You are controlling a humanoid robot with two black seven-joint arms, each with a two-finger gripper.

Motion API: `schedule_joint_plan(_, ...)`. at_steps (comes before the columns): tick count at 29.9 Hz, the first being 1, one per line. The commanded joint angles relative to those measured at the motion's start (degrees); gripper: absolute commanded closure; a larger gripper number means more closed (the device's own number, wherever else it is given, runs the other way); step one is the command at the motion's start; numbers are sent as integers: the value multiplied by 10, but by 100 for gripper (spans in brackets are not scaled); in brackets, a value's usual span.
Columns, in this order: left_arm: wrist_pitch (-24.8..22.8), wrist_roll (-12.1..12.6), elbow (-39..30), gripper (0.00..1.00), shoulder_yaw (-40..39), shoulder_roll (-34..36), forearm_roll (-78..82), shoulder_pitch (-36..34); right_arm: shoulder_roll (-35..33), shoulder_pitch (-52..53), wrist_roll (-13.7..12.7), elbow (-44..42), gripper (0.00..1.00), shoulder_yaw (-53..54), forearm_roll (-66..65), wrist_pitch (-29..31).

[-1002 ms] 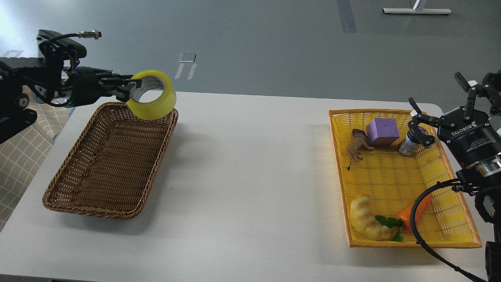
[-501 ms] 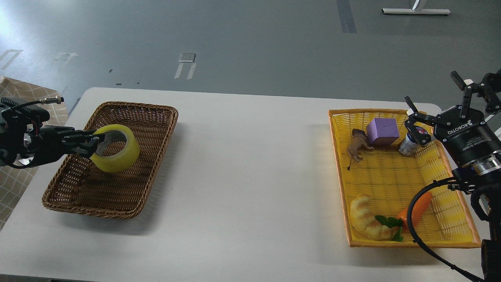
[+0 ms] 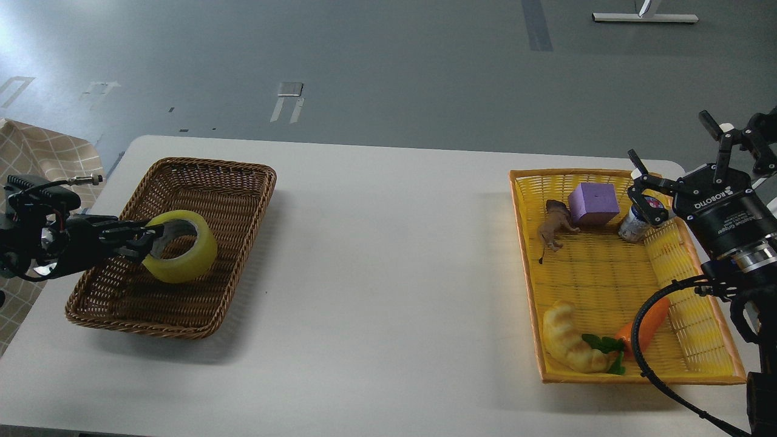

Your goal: Place and transfer tape with both arms

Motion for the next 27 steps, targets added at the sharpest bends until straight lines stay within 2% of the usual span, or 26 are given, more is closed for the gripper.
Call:
schedule_joint_plan(1,0,2,3,31,-4,-3,-16,0,0,0,0,-1,4,0,0,0)
schedule_joint_plan(3,-3,1,3,11,1,-3,-68,1,0,0,0,-2,4,0,0,0)
schedule_joint_plan(6,-5,-1,2,1,2,-2,-95,1,0,0,0,-2,4,0,0,0)
schedule_joint_plan(11,-12,0,-11,1,-10,7,-109,-14,0,0,0,-3,4,0,0,0)
schedule_joint_plan(13,-25,2,-11,1,-18,6,-142,-47,1,0,0,-2,4,-1,0,0)
schedule_joint_plan(15,-74,3,-11,1,-22,5,-232,-128,4,-1,0,0,4,-8,0,0)
schedule_joint_plan(18,-130,6,-11,1,-22,0,-323,-185,4,-1,0,1,4,-10,0,0)
schedule_joint_plan(20,-193,22,-11,1,-23,-11,-466,-243,4,0,0,1,4,-10,0,0)
schedule_joint_plan(22,-230,27,-11,1,-24,-31,-584,-276,3,2,0,1,3,-10,0,0)
schedule_joint_plan(24,-258,28,-11,1,-22,-41,-654,-290,2,4,0,1,2,-10,0,0)
schedule_joint_plan(27,-260,28,-4,1,-25,-74,-775,-298,0,11,0,1,2,-10,0,0)
